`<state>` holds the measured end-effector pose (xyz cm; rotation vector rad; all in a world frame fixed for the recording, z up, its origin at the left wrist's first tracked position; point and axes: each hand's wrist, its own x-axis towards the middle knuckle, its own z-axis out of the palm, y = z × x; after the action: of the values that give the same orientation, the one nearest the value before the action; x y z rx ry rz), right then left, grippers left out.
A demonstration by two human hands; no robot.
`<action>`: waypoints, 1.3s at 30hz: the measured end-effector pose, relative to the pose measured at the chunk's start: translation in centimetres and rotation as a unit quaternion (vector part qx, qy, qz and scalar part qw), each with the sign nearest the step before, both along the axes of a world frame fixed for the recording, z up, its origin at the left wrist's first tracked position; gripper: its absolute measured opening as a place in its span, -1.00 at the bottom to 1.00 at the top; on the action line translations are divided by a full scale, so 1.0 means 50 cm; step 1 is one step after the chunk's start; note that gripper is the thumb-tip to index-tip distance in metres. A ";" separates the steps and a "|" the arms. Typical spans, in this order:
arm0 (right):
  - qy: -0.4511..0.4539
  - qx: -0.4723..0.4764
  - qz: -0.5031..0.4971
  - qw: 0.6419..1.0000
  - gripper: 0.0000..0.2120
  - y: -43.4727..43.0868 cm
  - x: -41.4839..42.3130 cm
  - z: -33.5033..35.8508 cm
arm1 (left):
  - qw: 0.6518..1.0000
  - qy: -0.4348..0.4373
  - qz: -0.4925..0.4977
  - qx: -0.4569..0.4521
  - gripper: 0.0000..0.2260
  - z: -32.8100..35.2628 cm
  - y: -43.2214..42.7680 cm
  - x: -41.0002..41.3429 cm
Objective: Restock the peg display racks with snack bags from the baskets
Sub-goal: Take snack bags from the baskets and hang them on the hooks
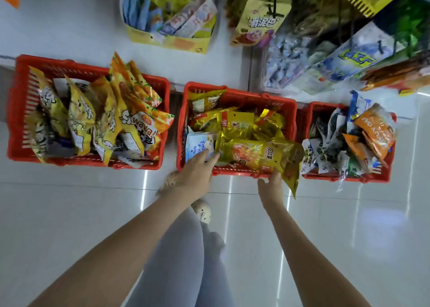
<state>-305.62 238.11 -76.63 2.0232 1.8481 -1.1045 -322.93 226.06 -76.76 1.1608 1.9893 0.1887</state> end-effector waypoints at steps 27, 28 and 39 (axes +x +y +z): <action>0.021 0.137 -0.058 0.989 -0.85 0.169 0.066 0.069 | 0.983 -0.163 -0.030 0.074 -0.79 -0.093 0.264 0.055; 0.029 0.128 -0.046 0.990 -0.85 0.169 0.055 0.106 | 0.980 -0.174 -0.007 0.098 -0.83 -0.062 0.257 0.040; 0.123 0.047 0.148 0.980 -0.89 0.155 -0.075 0.614 | 0.935 -0.220 0.207 0.188 -0.71 0.443 0.172 -0.116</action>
<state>-309.37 245.86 -45.91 1.6398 2.2726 -1.2433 -328.74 234.66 -54.60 0.8070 1.8013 0.9957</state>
